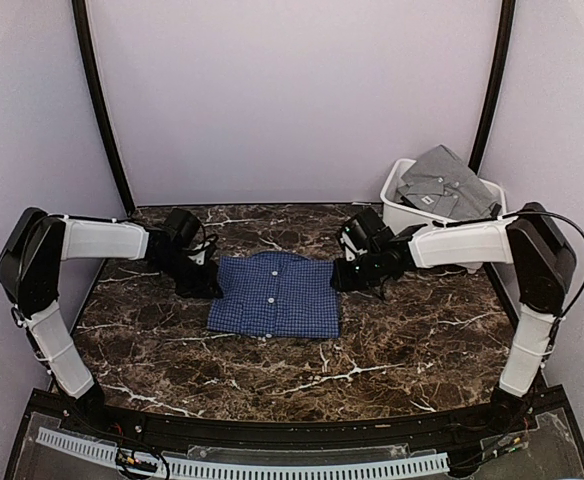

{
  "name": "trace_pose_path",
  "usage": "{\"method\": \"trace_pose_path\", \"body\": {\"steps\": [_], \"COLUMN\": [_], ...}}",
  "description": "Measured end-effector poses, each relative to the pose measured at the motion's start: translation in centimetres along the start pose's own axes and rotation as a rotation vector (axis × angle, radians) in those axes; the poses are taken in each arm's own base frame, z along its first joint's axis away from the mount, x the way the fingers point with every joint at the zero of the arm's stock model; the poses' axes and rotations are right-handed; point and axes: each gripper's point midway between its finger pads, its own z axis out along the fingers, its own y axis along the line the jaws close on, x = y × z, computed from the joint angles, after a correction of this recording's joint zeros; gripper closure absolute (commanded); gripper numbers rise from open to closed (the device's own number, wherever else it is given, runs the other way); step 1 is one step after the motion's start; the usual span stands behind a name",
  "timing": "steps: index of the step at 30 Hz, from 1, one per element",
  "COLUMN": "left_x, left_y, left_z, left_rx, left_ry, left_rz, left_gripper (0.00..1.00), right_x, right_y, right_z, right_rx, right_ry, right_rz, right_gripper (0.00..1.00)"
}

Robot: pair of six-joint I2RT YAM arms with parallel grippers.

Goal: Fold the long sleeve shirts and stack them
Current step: Pick up the square-folded shirt from the center of the board, then turn over the square folded shirt at the center of the board.

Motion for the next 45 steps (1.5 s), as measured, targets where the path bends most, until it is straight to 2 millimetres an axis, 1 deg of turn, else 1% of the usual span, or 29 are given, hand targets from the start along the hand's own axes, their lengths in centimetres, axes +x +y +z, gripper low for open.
{"method": "trace_pose_path", "body": {"steps": [2, 6, 8, 12, 18, 20, 24, 30, 33, 36, 39, 40, 42, 44, 45], "left_x": [-0.1, -0.3, -0.4, -0.7, -0.6, -0.8, -1.6, -3.8, -4.9, -6.1, -7.3, -7.7, -8.5, -9.4, -9.8], "left_y": [-0.1, 0.0, 0.1, 0.3, 0.2, -0.1, -1.1, -3.7, -5.3, -7.0, -8.7, -9.3, -10.4, -11.6, -12.1], "left_z": [-0.3, -0.7, -1.0, -1.4, -1.9, -2.3, -3.9, -7.2, -9.0, -10.7, -12.4, -13.0, -14.4, -15.7, -16.1], "left_rx": [-0.003, -0.012, -0.016, -0.022, -0.024, -0.018, -0.002, 0.048, 0.084, 0.125, 0.165, 0.178, 0.207, 0.236, 0.249], "left_ry": [0.004, 0.015, 0.018, 0.018, 0.025, 0.017, -0.021, -0.111, -0.150, -0.189, -0.229, -0.243, -0.274, -0.303, -0.315], "left_rz": [0.020, 0.042, 0.048, 0.055, 0.070, 0.079, 0.105, 0.164, 0.195, 0.226, 0.256, 0.265, 0.283, 0.302, 0.310], "left_gripper": [1.00, 1.00, 1.00, 1.00, 1.00, 1.00, 1.00, 1.00, 1.00, 1.00, 1.00, 1.00, 1.00, 1.00, 1.00], "right_x": [-0.2, 0.0, 0.4, 1.4, 2.8, 2.8, 2.8, 2.1, 1.4, 0.5, -0.6, -1.0, -1.4, -1.8, -1.8], "right_y": [0.4, 1.5, 1.7, 1.1, 0.2, 0.2, 0.7, 2.1, 3.5, 6.1, 9.2, 10.5, 12.7, 15.4, 16.3], "right_z": [0.4, 1.1, 1.5, 2.4, 3.8, 4.1, 4.4, 5.4, 6.2, 7.7, 9.3, 9.9, 10.8, 11.7, 12.0], "right_rx": [-0.001, -0.001, 0.003, 0.038, 0.074, 0.078, 0.081, 0.083, 0.071, 0.048, 0.012, -0.006, -0.042, -0.103, -0.128], "right_ry": [0.004, 0.021, 0.029, 0.058, 0.097, 0.098, 0.096, 0.076, 0.061, 0.036, 0.001, -0.015, -0.038, -0.060, -0.064], "right_rz": [-0.013, -0.046, -0.058, -0.070, -0.075, -0.077, -0.088, -0.109, -0.119, -0.132, -0.142, -0.144, -0.145, -0.137, -0.128], "right_gripper": [0.72, 0.79, 0.82, 0.84, 0.84, 0.84, 0.84, 0.84, 0.84, 0.84, 0.84, 0.83, 0.82, 0.81, 0.80]}}
